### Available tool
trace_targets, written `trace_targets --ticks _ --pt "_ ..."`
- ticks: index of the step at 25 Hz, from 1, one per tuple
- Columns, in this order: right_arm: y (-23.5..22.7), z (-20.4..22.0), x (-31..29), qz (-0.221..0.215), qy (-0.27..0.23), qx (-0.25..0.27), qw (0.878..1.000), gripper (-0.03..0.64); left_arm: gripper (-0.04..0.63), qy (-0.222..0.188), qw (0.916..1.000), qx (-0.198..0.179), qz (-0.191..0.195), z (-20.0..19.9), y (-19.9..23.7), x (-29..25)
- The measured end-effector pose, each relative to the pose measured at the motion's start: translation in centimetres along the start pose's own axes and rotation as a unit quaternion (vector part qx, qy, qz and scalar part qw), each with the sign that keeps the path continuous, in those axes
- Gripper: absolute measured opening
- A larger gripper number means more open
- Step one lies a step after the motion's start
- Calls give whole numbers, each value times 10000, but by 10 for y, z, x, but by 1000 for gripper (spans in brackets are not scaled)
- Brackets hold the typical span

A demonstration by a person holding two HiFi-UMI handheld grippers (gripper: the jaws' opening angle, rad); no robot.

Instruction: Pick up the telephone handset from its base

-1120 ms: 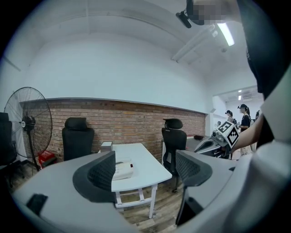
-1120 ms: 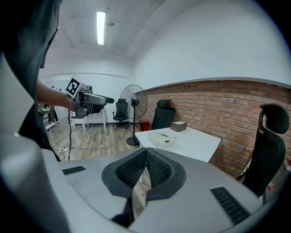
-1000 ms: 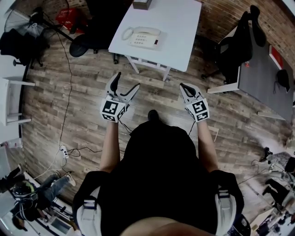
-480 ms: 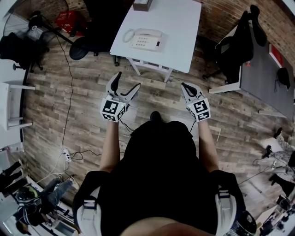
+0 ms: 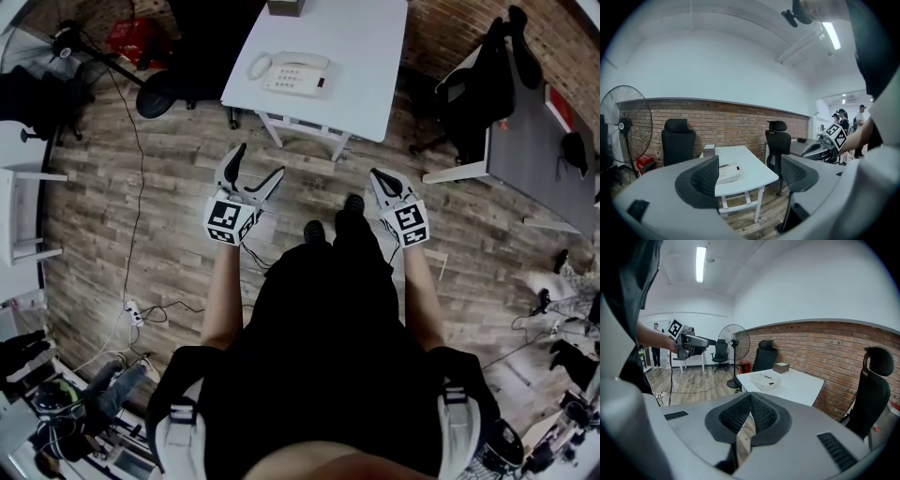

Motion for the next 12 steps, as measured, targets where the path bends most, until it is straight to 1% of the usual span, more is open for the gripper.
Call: trace_targets --ticks 3,7,12 --pt "1 1 -3 -17 22 52 10000 0 407 8 10000 -11 -16 2 1 3" --pt "6 0 -9 -153 78 123 9998 0 406 37 10000 18 -76 5 3 9" --pt "7 -15 -22 -282 -2 242 9993 0 407 60 9997 88 -211 7 13 14"
Point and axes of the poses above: the fingertips, and each gripper's own axes: x backward along the fingers, y to its left, z out of its underside, the point moved 1 cm from there along x, backward along the fingers, and after that the axes turned 7 degrees about y, right-handed, at the moved point
